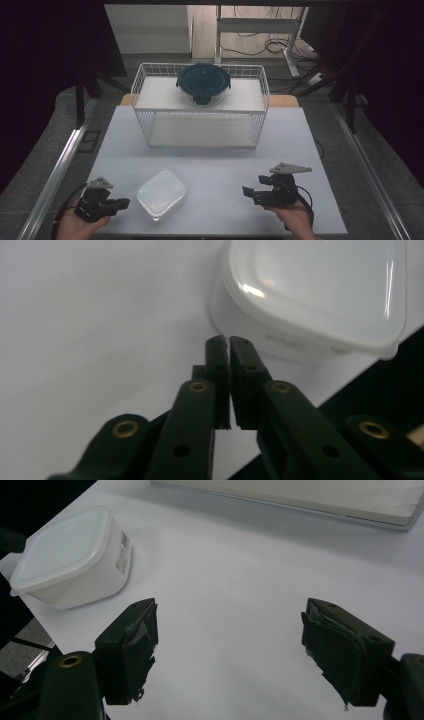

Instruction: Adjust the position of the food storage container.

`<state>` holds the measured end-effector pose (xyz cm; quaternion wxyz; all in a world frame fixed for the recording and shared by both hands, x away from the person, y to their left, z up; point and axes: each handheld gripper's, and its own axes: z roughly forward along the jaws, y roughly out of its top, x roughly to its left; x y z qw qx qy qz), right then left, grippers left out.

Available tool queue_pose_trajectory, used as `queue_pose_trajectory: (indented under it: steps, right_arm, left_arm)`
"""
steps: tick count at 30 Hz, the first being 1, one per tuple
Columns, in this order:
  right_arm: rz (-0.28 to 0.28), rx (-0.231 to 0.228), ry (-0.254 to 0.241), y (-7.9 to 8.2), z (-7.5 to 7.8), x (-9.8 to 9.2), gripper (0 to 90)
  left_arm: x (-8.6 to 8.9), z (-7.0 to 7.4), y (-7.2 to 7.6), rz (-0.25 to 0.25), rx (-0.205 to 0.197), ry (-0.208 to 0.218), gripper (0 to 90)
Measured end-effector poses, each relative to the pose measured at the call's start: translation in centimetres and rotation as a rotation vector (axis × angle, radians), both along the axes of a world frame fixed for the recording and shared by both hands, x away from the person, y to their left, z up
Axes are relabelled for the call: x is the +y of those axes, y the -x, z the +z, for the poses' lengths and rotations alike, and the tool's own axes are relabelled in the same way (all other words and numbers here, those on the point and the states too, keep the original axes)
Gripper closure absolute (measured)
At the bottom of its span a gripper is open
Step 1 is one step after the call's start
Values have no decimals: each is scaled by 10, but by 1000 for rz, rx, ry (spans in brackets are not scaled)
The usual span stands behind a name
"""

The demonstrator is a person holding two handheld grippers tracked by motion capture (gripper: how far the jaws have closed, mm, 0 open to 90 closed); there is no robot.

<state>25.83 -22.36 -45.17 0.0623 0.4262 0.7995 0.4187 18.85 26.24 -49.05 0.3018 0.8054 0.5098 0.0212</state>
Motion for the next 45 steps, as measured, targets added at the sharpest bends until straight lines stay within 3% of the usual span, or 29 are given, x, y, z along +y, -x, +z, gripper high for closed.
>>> queue_pose_trajectory:
  steps: [4,10,13,20,35,45]
  right_arm:
    - [-4,6,0,-1,-1,-1,221]
    - [-1,9,4,-1,-3,0,221]
    - [-3,10,3,-2,-3,0,221]
    - [2,6,1,-1,-2,1,220]
    - [0,1,-8,-1,1,-2,220]
    - [5,7,-4,0,0,0,220]
  left_arm:
    - [-7,-10,2,-35,35,11,900]
    - [-22,-13,0,-81,41,38,900]
    - [-29,-13,-1,-86,36,58,900]
    - [-41,-13,-5,-89,32,57,900]
    - [-96,-13,-29,-161,20,73,900]
    - [-111,-15,-39,-168,-7,68,900]
